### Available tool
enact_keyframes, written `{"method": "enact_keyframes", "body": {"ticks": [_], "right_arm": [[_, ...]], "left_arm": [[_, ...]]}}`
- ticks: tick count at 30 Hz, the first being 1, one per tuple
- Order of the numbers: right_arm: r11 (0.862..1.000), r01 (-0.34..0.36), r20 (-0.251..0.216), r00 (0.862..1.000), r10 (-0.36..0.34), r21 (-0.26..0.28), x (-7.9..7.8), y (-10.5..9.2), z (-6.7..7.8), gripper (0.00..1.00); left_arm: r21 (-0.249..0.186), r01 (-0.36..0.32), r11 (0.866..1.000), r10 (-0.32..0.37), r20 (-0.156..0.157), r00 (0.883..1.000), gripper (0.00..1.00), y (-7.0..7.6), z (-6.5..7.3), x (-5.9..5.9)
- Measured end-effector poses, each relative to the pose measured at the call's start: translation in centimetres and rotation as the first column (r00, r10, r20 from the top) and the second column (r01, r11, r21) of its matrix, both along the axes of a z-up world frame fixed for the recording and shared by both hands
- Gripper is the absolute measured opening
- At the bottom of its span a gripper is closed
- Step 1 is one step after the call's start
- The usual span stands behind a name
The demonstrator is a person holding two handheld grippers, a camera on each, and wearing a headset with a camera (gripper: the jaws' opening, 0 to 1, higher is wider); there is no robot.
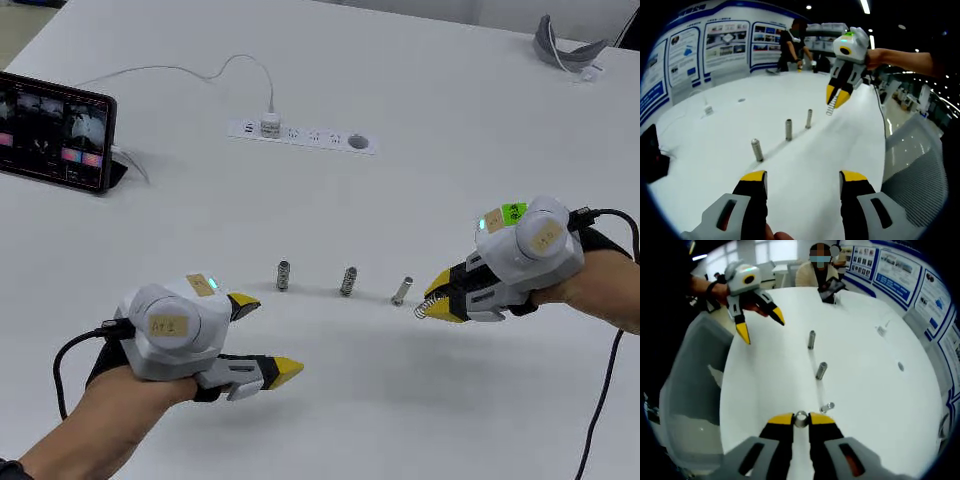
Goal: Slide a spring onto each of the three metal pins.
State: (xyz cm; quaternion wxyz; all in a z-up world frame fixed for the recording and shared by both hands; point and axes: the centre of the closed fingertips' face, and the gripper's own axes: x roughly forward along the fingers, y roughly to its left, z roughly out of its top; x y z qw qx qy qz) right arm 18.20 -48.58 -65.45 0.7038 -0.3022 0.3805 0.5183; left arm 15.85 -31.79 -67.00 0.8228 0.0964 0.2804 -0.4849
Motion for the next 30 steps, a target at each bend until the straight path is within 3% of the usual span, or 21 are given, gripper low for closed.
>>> {"method": "enact_keyframes", "body": {"ticks": [14,30], "right_arm": [[1.0,0.019,0.022,1.0,-0.019,-0.006,2.8,-0.6,0.4,0.13],[1.0,0.007,0.023,1.0,-0.007,-0.01,4.1,0.2,0.4,0.13]], "left_arm": [[0.012,-0.053,0.999,0.053,-0.023,0.998,0.67,1.4,-0.8,0.3],[0.009,-0.077,0.997,0.077,-0.039,0.996,0.65,2.3,-1.1,0.0]]}}
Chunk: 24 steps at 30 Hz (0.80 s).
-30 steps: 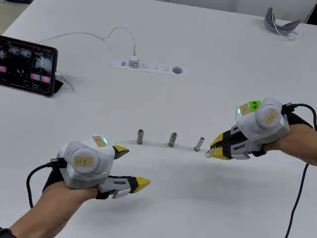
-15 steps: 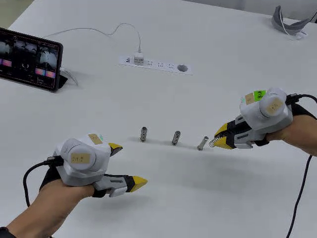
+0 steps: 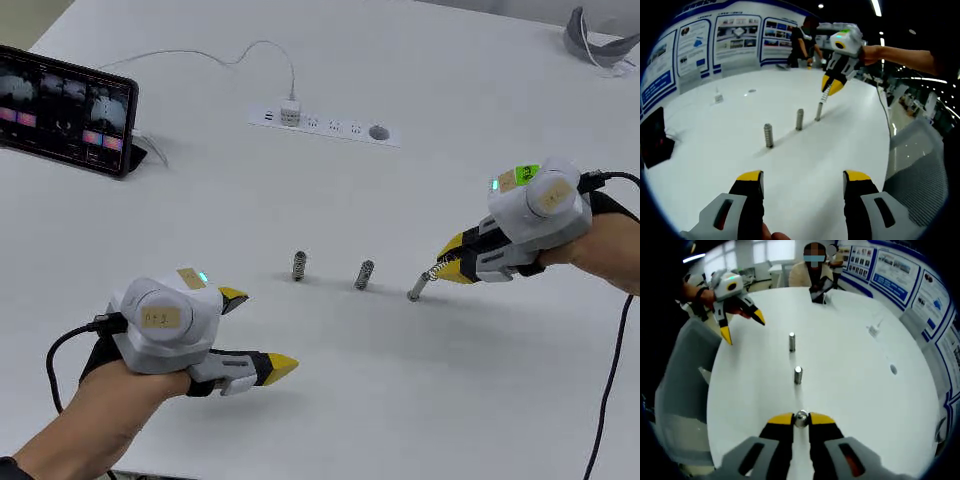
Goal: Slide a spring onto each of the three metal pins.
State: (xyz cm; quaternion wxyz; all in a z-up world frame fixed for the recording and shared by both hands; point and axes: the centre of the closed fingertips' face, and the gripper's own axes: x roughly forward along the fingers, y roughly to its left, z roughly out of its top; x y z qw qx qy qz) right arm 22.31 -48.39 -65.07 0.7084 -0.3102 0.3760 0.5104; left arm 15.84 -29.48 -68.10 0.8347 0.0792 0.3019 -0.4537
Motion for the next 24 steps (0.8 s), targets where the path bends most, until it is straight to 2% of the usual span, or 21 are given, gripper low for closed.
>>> {"method": "enact_keyframes", "body": {"ticks": [11,24], "right_arm": [[1.0,0.005,-0.029,1.0,-0.005,-0.006,0.3,0.1,-1.6,0.13],[1.0,-0.003,-0.035,0.999,0.003,-0.005,0.5,0.6,-2.0,0.13]], "left_arm": [[-0.003,-0.006,1.0,0.006,-0.001,1.0,0.65,0.2,0.1,0.1],[-0.004,-0.013,1.0,0.013,-0.003,1.0,0.64,0.4,0.2,0.1]]}}
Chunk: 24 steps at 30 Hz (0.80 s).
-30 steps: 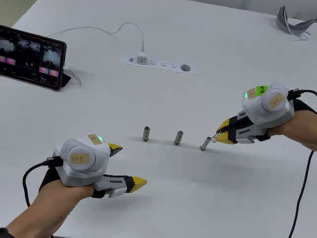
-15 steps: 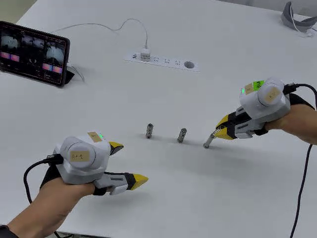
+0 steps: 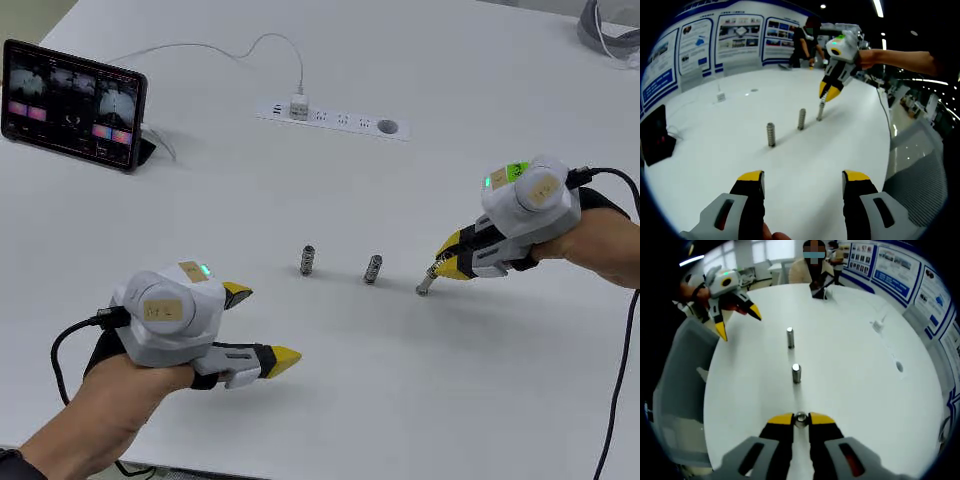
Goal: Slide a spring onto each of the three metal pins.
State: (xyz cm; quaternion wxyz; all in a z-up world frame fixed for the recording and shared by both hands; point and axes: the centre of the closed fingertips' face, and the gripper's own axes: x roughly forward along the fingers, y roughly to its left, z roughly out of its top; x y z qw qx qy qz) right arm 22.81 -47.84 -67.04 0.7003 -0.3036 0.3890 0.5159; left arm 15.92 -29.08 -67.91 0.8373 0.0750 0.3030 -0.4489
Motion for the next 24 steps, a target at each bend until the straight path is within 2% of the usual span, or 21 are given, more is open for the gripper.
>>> {"method": "enact_keyframes", "body": {"ticks": [24], "right_arm": [[0.999,-0.032,-0.019,0.999,0.031,-0.039,0.0,0.1,-2.5,0.13]], "left_arm": [[0.004,-0.005,1.0,0.005,0.002,1.0,0.64,0.1,0.1,0.2]]}}
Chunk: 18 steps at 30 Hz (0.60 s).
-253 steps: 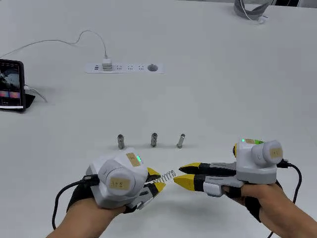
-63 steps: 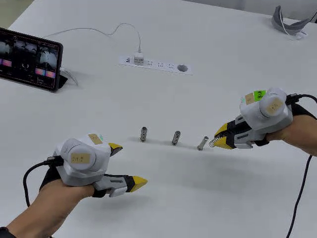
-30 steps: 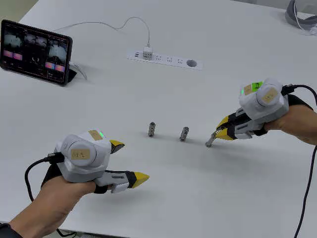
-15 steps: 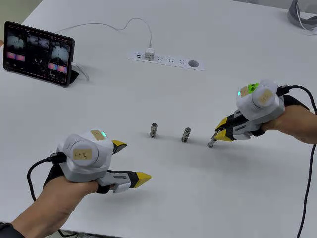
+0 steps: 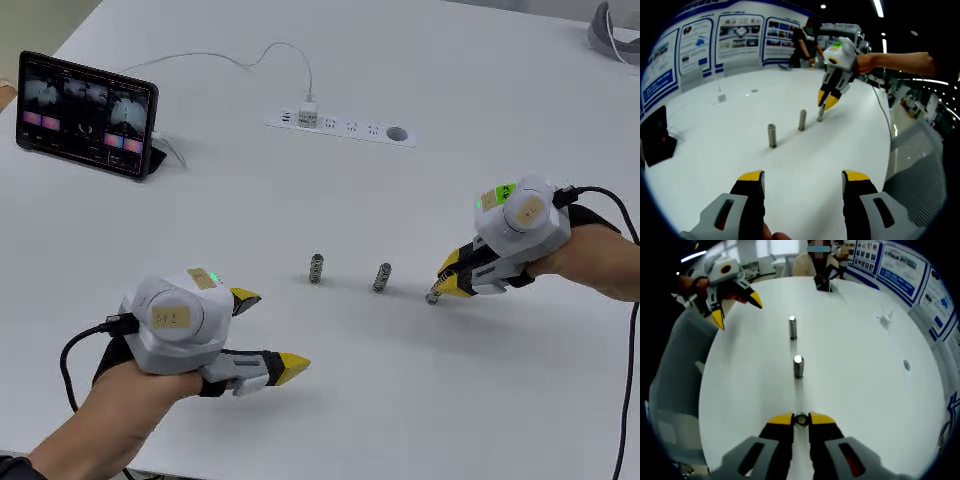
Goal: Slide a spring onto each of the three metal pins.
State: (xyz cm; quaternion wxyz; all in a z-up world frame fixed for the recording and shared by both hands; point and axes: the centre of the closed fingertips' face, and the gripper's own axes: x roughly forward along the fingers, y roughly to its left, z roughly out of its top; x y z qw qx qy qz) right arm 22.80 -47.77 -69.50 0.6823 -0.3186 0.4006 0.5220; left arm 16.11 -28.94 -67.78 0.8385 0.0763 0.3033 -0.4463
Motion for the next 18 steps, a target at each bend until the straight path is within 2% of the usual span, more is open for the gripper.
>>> {"method": "enact_keyframes", "body": {"ticks": [12,18], "right_arm": [[1.0,0.001,-0.015,1.0,-0.001,-0.006,-0.1,0.2,-1.4,0.13],[1.0,0.004,-0.017,1.0,-0.004,-0.005,-0.1,0.2,-1.6,0.13]], "left_arm": [[0.007,-0.003,1.0,0.003,-0.001,1.0,0.64,0.0,0.1,0.0],[0.006,-0.002,1.0,0.002,0.001,1.0,0.64,-0.1,0.3,0.1]]}}
